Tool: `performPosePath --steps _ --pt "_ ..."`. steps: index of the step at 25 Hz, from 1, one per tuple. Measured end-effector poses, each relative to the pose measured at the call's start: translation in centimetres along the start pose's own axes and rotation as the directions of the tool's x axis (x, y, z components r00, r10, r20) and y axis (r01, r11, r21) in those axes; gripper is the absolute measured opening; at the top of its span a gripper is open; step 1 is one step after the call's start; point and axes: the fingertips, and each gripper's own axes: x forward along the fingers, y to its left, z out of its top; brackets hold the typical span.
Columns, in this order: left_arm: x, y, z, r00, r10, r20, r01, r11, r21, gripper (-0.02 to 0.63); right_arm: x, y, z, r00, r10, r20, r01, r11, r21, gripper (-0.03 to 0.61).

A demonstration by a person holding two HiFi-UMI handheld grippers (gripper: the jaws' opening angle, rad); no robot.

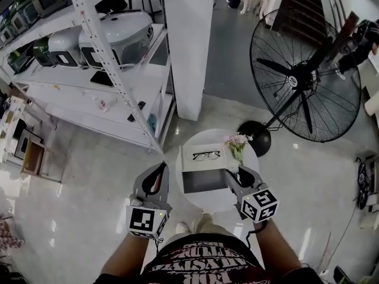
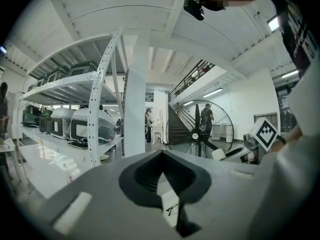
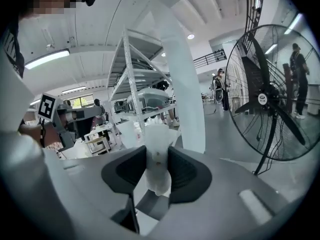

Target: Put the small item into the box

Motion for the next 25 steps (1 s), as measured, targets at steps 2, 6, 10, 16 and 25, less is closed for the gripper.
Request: performPosePath --steps 2,6,10,16,25 --pt "0.1 0.3 -0.4 1.0 0.011 -0.011 -0.011 1.0 -0.006 0.0 0.9 -0.2 -0.8 1.0 0.014 -0.023 -0.013 1.0 0.011 0.155" --pt "0.2 0.7 -0.9 0.999 0.028 -0.027 -0.029 1.0 -0.011 0.0 2.5 -0.1 -2.2 0.997 0.041 -0.062 -0.038 0.998 0.045 0.155" --pt "0.7 0.7 -1.3 0.999 0.033 -0.018 -0.033 0.999 0.002 0.0 3.8 -0.1 -3.7 0.994 0.058 -0.096 -0.054 0.998 0.045 0.155" --pt "1.1 0.7 -1.7 0.998 0.039 -0.046 -0.038 0.999 0.003 0.0 5.4 -0.7 -6.9 0.983 0.071 -0.172 -0.061 0.996 0.059 0.155" --pt "1.2 1.4 -2.4 0.996 0.063 -0.068 -0.063 0.998 0.005 0.0 7.6 -1.8 -12.5 0.954 0.077 -0.289 -0.054 0.995 0.084 0.155"
